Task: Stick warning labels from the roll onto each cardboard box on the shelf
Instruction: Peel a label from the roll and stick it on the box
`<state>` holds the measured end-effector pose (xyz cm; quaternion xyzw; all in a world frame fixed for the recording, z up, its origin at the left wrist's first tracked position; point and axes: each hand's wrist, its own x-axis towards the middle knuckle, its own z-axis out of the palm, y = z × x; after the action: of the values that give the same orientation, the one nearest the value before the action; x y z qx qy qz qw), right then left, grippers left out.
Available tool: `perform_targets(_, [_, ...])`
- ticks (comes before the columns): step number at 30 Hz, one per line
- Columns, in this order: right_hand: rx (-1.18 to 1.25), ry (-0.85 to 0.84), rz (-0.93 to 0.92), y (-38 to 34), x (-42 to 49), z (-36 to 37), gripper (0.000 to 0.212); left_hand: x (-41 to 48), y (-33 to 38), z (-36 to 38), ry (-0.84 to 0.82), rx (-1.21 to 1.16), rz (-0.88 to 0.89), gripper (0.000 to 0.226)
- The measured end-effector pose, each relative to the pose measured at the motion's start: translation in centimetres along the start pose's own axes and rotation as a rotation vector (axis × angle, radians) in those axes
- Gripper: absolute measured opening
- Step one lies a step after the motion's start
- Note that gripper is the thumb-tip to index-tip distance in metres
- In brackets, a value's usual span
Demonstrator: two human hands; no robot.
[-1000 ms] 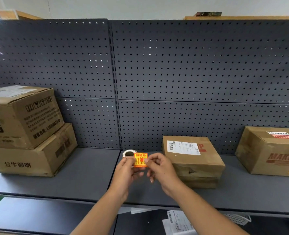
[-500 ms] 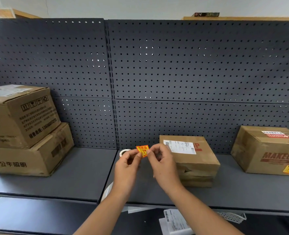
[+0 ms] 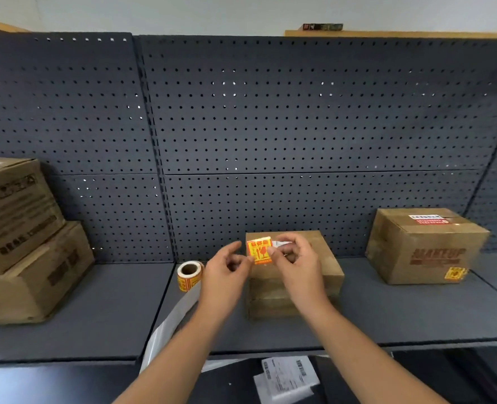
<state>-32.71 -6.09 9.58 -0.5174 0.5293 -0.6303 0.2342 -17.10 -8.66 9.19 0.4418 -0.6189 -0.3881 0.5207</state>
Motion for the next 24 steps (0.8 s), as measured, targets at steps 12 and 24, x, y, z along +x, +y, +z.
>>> perform_targets(12, [-0.207,0.030,0.039,1.6,2.2,-8.8,0.017,1.1,1.6,7.2,-0.139,0.160,0.007,0.015])
perform_targets(24, [-0.297,-0.005,0.180,4.6,4.6,-13.3,0.018,2.3,2.0,12.8,-0.217,0.471,-0.059,0.005])
